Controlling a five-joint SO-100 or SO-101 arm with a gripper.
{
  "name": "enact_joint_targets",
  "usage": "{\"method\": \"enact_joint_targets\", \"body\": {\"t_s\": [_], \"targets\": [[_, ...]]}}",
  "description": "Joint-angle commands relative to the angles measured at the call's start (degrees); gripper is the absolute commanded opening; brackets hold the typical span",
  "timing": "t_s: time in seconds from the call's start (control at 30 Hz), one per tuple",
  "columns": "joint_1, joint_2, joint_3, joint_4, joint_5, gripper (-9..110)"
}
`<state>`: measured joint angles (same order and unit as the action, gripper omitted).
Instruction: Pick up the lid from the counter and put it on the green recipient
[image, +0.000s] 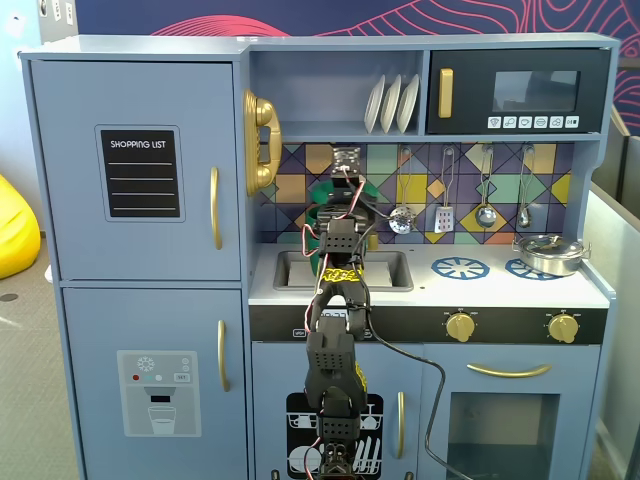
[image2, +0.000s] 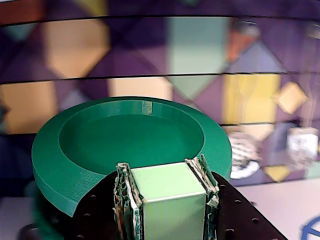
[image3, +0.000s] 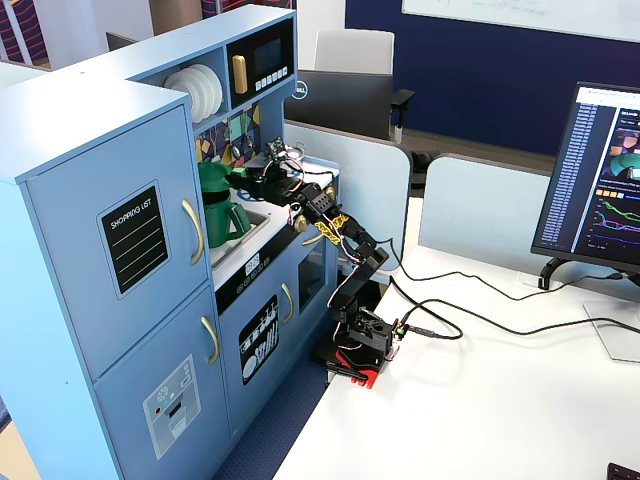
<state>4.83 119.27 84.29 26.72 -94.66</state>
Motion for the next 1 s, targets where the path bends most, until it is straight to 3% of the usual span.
{"method": "enact_joint_targets", "body": {"t_s": [0.0,0.97], "targets": [[-2.11,3.78,-2.20,-0.18,-1.76,0],[0.18,4.66,8.53,-2.55,-2.81,0]]}}
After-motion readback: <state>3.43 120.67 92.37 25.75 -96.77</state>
